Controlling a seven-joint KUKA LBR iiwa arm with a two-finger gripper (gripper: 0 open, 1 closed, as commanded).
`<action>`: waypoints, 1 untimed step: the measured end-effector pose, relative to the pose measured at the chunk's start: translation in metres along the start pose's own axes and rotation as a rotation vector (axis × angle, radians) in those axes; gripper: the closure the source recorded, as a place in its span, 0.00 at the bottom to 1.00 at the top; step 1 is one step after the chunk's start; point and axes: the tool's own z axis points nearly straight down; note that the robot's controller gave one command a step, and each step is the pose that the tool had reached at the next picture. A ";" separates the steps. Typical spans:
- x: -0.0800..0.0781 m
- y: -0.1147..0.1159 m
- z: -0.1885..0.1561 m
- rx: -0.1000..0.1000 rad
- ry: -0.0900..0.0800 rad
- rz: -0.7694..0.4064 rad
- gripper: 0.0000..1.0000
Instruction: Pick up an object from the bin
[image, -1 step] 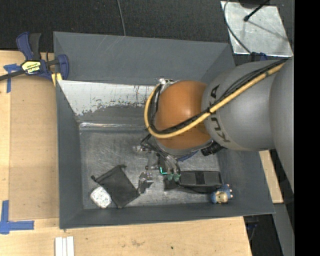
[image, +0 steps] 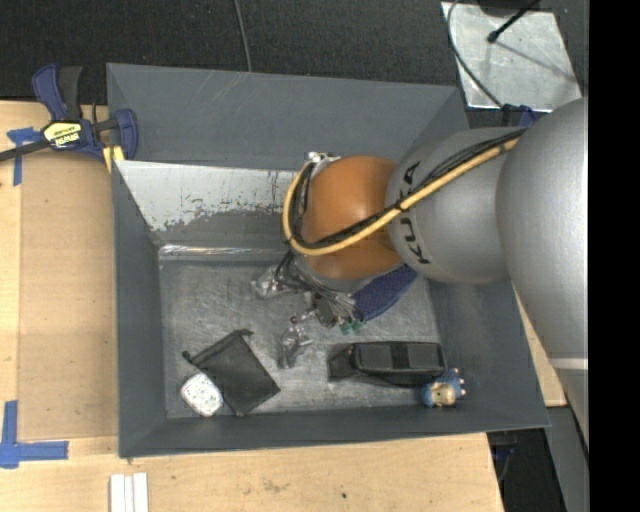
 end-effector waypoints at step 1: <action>0.002 0.117 -0.063 -0.005 -0.003 -0.037 0.00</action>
Offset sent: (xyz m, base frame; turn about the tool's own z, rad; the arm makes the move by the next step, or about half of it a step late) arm -0.0333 0.1055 0.0600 -0.0281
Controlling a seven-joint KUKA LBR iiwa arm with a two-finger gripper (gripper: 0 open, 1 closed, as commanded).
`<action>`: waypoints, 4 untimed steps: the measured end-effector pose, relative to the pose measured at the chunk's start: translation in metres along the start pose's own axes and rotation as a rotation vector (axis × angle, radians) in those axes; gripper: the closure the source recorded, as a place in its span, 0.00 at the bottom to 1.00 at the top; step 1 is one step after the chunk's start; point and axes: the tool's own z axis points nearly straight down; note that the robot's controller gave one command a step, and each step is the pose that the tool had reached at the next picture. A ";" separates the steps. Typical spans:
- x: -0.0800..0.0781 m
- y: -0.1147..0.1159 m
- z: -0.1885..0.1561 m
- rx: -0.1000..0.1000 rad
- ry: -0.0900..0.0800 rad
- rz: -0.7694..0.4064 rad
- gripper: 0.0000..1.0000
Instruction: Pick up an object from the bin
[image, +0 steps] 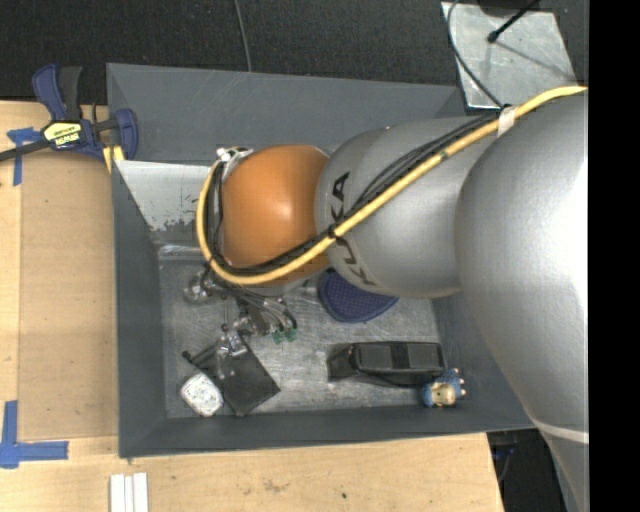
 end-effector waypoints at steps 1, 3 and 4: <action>-0.016 -0.043 0.066 0.002 0.003 0.040 0.00; -0.021 -0.042 0.059 0.003 -0.015 0.038 1.00; -0.020 -0.042 0.059 0.003 -0.014 0.038 1.00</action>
Offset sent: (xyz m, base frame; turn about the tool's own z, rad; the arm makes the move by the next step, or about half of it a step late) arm 0.0264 -0.0352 -0.0659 0.0356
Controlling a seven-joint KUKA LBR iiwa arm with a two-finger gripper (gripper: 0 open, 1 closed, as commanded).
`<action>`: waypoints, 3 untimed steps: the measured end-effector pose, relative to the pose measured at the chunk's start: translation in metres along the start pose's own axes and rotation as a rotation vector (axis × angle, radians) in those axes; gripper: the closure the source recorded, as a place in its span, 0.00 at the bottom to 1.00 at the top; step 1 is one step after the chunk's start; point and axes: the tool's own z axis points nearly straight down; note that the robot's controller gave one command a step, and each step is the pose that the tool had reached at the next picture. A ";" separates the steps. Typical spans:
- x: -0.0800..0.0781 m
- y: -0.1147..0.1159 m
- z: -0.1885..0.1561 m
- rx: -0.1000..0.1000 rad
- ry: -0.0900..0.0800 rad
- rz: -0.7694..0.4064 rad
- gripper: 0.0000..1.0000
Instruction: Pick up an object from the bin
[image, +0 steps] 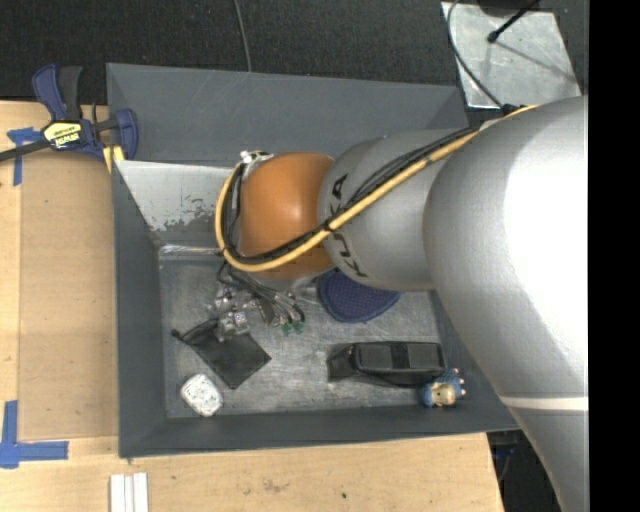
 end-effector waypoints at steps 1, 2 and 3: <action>0.000 0.000 0.000 0.000 0.000 0.000 1.00; 0.000 0.000 0.000 0.000 0.000 0.000 1.00; 0.022 -0.009 -0.152 0.002 0.011 -0.185 1.00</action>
Offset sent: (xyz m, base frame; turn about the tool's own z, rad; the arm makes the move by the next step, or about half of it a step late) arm 0.0000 0.0000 0.0000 0.0000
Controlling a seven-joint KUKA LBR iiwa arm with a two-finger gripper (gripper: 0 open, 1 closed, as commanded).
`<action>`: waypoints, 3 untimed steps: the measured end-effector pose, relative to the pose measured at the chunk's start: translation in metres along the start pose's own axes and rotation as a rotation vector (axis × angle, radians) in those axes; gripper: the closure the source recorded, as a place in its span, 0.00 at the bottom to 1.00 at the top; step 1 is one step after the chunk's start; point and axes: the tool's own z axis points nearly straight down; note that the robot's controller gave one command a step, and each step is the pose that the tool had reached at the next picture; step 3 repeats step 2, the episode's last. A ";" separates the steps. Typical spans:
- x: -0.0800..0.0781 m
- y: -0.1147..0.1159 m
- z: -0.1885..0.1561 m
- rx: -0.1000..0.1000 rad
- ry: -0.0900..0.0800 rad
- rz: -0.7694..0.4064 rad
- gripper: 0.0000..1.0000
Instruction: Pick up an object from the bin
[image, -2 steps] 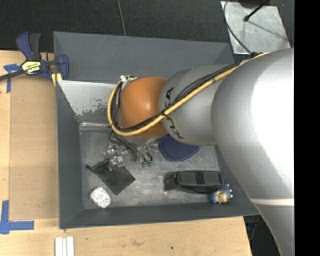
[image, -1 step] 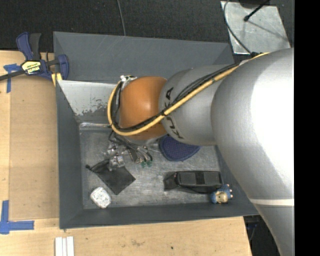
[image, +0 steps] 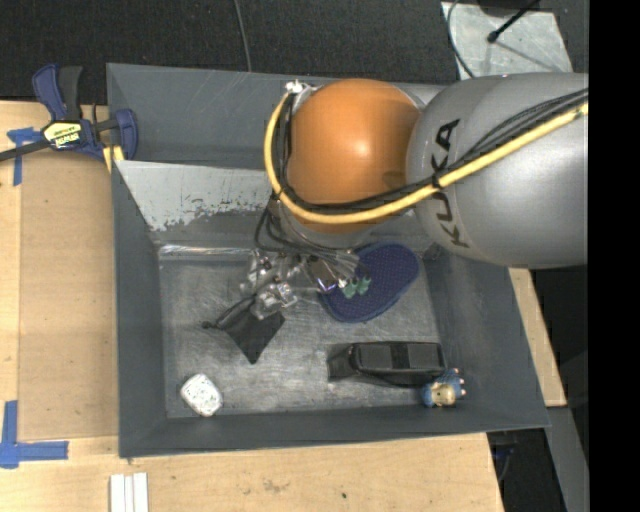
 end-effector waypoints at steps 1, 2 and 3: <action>0.026 -0.018 0.121 -0.004 0.016 -0.193 1.00; 0.022 -0.041 -0.006 0.000 0.001 -0.424 1.00; 0.022 -0.041 -0.006 0.000 0.001 -0.424 1.00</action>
Offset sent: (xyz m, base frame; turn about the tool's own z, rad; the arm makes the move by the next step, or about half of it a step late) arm -0.0129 -0.0257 -0.1177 -0.1947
